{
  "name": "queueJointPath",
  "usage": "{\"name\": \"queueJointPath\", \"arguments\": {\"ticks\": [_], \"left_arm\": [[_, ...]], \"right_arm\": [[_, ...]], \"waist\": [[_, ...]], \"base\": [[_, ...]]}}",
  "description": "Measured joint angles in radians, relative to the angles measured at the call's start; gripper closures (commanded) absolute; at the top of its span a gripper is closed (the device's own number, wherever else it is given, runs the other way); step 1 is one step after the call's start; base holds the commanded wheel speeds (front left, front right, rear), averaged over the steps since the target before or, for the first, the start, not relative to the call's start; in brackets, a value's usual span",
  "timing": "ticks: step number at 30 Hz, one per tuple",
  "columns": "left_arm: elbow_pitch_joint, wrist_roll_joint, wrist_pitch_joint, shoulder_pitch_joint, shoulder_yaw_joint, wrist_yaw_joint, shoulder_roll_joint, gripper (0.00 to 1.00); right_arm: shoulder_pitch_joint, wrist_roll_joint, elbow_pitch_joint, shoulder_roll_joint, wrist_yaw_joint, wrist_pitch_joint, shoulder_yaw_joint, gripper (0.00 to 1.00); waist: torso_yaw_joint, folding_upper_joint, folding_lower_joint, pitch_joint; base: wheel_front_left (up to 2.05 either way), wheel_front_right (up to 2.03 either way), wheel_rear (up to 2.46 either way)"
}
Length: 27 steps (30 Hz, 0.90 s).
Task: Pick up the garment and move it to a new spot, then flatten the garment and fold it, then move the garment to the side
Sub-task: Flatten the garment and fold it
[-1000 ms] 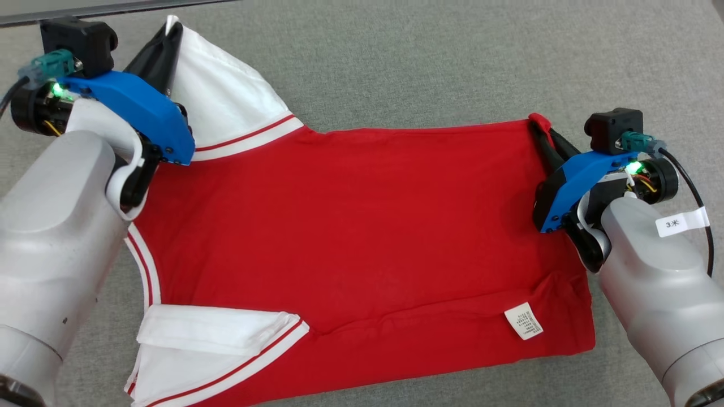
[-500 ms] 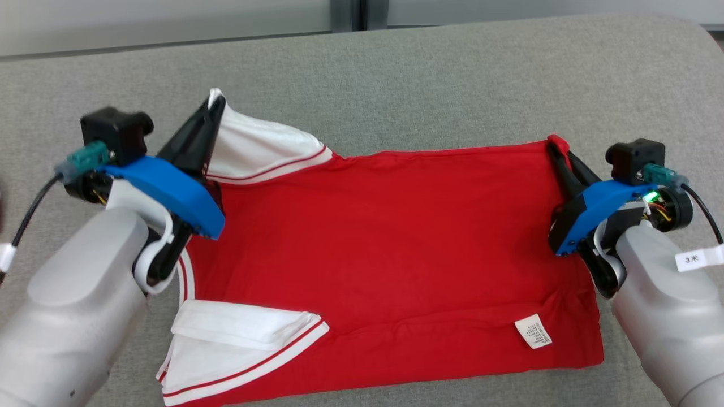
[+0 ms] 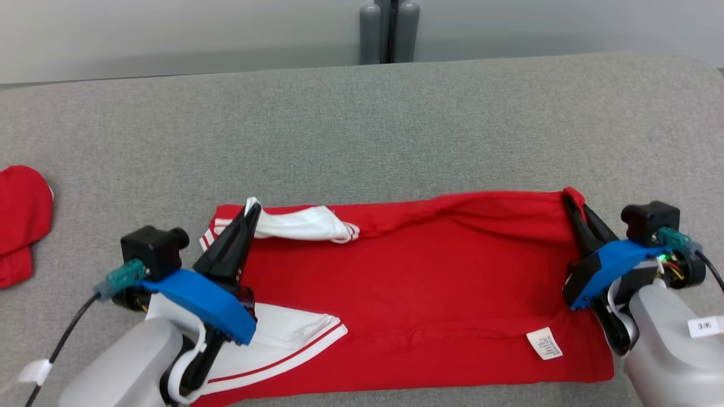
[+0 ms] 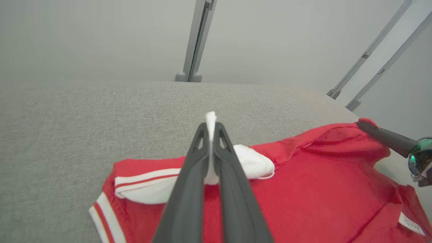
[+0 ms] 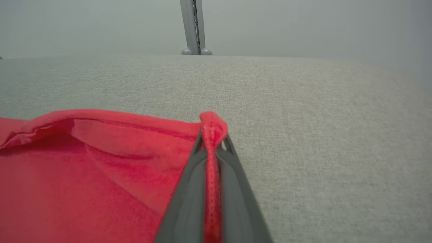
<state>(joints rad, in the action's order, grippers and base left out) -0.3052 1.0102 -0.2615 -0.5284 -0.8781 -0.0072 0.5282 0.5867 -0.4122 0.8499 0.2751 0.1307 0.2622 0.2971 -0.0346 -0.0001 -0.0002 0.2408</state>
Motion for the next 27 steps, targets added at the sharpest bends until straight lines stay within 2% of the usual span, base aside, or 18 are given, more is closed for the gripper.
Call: {"name": "queueJointPath", "arguments": {"ticks": [12, 19, 20, 21, 22, 23, 27], "left_arm": [[0.073, -0.001, 0.000, 0.188, 0.106, 0.051, 0.005, 1.00], [0.070, -0.012, 0.000, 0.268, 0.129, 0.049, -0.024, 1.00], [0.067, -0.016, 0.000, 0.276, 0.129, 0.049, -0.027, 1.00], [0.064, -0.017, 0.000, 0.284, 0.131, 0.049, -0.032, 0.83], [0.063, -0.020, 0.000, 0.292, 0.136, 0.051, -0.038, 0.18], [0.063, -0.030, 0.000, 0.299, 0.150, 0.055, -0.043, 0.00], [0.077, -0.099, 0.000, 0.328, 0.242, 0.076, -0.063, 0.00]], "right_arm": [[-0.174, 0.064, -0.169, -0.024, 0.000, 0.000, -0.117, 1.00], [-0.291, 0.081, -0.275, -0.053, 0.000, 0.000, -0.176, 0.98], [-0.305, 0.082, -0.289, -0.057, 0.000, 0.000, -0.186, 0.56], [-0.317, 0.082, -0.299, -0.062, 0.000, 0.000, -0.195, 0.09], [-0.331, 0.082, -0.309, -0.067, 0.000, 0.000, -0.205, 0.00], [-0.344, 0.082, -0.322, -0.071, 0.000, 0.000, -0.214, 0.00], [-0.388, 0.086, -0.402, -0.077, 0.000, 0.000, -0.251, 0.00]], "waist": [[0.015, 0.0001, 0.0001, -0.026], [0.016, 0.0001, 0.0001, -0.046], [0.014, 0.0001, 0.0001, -0.048], [0.013, 0.0001, 0.0001, -0.050], [0.012, 0.0001, 0.0001, -0.052], [0.011, 0.0001, 0.0001, -0.054], [0.008, 0.0001, 0.0001, -0.059]], "base": [[0.00, 0.00, 0.00], [0.00, 0.00, 0.00], [0.00, 0.00, 0.00], [0.00, 0.00, 0.00], [0.00, 0.00, 0.00], [0.00, 0.00, 0.00], [0.00, 0.00, 0.00]]}}
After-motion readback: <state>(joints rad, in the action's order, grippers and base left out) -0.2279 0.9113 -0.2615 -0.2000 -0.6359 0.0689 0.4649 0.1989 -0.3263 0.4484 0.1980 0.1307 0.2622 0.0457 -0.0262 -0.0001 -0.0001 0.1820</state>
